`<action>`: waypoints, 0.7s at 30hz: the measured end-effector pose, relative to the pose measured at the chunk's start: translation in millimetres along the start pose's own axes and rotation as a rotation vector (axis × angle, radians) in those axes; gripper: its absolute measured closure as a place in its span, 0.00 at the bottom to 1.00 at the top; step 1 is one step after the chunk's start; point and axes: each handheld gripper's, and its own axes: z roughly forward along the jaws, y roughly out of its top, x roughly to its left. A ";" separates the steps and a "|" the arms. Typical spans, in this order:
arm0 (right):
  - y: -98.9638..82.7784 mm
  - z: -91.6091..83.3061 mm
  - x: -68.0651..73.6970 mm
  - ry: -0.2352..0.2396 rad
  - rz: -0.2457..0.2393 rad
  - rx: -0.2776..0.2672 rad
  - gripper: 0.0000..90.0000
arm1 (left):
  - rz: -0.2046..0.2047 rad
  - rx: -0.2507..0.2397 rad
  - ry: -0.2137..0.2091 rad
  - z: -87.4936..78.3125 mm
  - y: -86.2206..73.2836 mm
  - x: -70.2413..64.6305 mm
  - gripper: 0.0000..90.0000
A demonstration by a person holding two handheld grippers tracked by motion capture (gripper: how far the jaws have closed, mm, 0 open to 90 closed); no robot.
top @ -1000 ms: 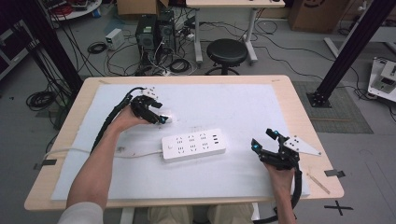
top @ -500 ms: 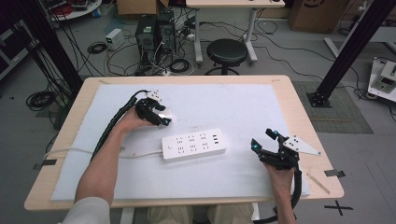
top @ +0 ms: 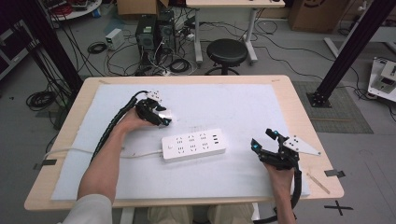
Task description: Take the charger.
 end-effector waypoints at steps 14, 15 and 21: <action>0.0 0.6 1.0 -0.005 -0.002 0.007 0.24 | 0.012 0.004 -0.014 -0.6 -2.6 1.0 0.38; 0.0 0.6 1.0 -0.005 -0.002 0.007 0.24 | 0.012 0.004 -0.014 -0.6 -2.6 1.0 0.38; 0.0 0.6 1.2 -0.003 -0.004 0.006 0.24 | 0.016 0.003 -0.021 -0.6 -4.7 3.0 0.41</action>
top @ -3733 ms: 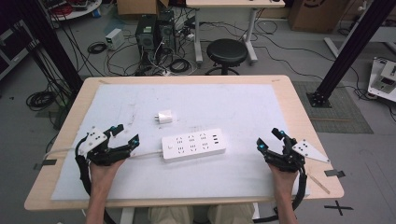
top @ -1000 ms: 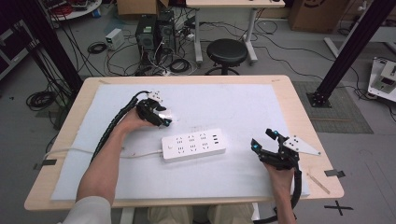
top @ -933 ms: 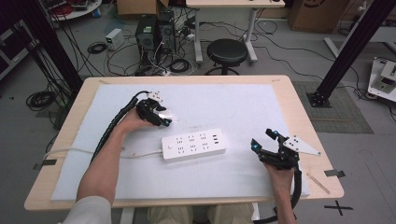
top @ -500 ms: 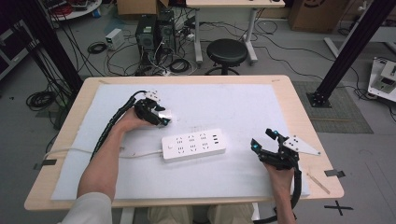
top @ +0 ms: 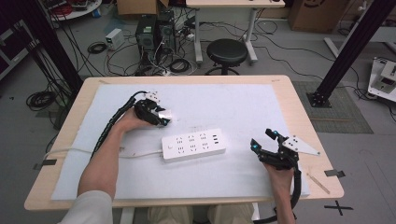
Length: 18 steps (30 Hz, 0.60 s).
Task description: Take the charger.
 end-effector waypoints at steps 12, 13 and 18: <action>0.0 -0.2 -0.2 -0.008 -0.004 -0.004 0.24 | 0.027 0.006 0.008 -0.3 0.3 -1.4 0.47; 0.0 -0.2 -0.1 -0.008 -0.002 -0.003 0.24 | 0.029 0.012 0.010 -0.6 0.6 -1.8 0.47; 0.0 -0.2 -0.1 -0.007 -0.002 -0.003 0.24 | 0.022 0.010 0.011 -0.3 0.8 -2.4 0.47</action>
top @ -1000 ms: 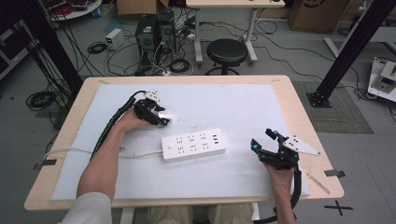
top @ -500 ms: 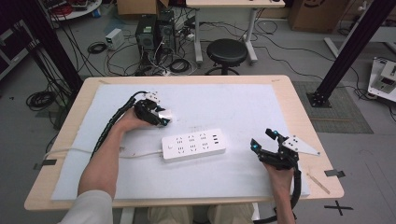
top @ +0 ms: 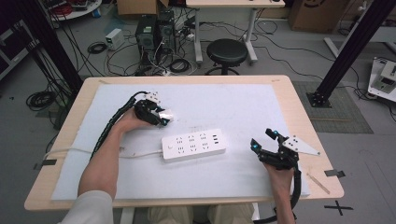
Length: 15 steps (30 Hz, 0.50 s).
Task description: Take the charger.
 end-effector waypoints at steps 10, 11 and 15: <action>0.1 0.2 -0.8 0.008 0.010 -0.003 0.24 | 0.011 -0.008 0.019 -3.0 6.9 -5.2 0.47; 0.1 0.2 -0.8 0.008 0.010 -0.003 0.24 | 0.011 -0.008 0.019 -3.0 6.9 -5.2 0.47; 0.1 0.2 -0.5 0.014 0.017 0.007 0.24 | 0.003 -0.033 0.041 -10.5 9.6 -8.5 0.47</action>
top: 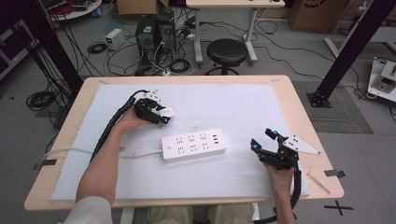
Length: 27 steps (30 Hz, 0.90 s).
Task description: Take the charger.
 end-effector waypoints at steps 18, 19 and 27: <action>0.2 0.0 0.2 0.011 0.004 0.008 0.24 | -0.072 -0.104 0.068 -49.9 9.2 -33.6 0.47; 0.2 0.6 -0.5 0.011 -0.008 0.004 0.24 | -0.066 -0.102 0.071 -51.5 10.2 -36.0 0.47; 0.2 1.0 0.0 0.013 -0.001 0.007 0.24 | -0.050 -0.107 0.096 -57.3 18.9 -57.5 0.47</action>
